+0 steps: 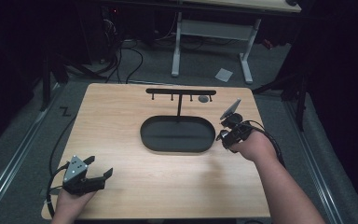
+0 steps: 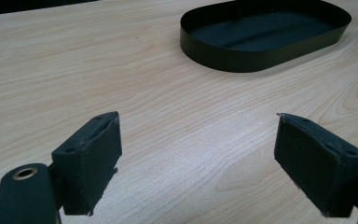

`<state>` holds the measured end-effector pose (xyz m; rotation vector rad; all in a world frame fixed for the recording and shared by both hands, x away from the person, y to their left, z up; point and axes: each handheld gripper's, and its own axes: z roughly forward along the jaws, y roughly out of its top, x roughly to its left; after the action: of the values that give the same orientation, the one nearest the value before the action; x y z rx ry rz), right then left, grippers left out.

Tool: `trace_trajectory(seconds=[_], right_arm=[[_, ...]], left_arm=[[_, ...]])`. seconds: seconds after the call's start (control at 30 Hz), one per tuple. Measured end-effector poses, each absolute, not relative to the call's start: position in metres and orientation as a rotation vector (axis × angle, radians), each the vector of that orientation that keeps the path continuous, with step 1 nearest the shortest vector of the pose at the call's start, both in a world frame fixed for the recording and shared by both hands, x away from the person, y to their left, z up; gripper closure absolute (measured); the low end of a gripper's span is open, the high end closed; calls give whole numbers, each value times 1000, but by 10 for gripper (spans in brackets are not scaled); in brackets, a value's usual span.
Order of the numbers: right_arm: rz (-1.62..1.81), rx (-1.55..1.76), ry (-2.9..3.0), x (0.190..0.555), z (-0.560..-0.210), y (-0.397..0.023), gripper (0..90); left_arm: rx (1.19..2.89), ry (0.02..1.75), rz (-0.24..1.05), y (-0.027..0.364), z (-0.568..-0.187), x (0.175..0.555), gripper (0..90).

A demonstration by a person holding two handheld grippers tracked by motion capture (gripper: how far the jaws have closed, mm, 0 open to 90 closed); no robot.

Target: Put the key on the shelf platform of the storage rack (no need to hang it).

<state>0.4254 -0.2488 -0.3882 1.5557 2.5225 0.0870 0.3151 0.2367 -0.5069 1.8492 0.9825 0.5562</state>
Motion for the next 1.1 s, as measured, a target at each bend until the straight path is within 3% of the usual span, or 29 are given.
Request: trace_trajectory(seconds=[1.1], right_arm=[[94,1360,2642,465,-398,-171,489]], left_arm=[[1848,977,555,237,-508,315,159]])
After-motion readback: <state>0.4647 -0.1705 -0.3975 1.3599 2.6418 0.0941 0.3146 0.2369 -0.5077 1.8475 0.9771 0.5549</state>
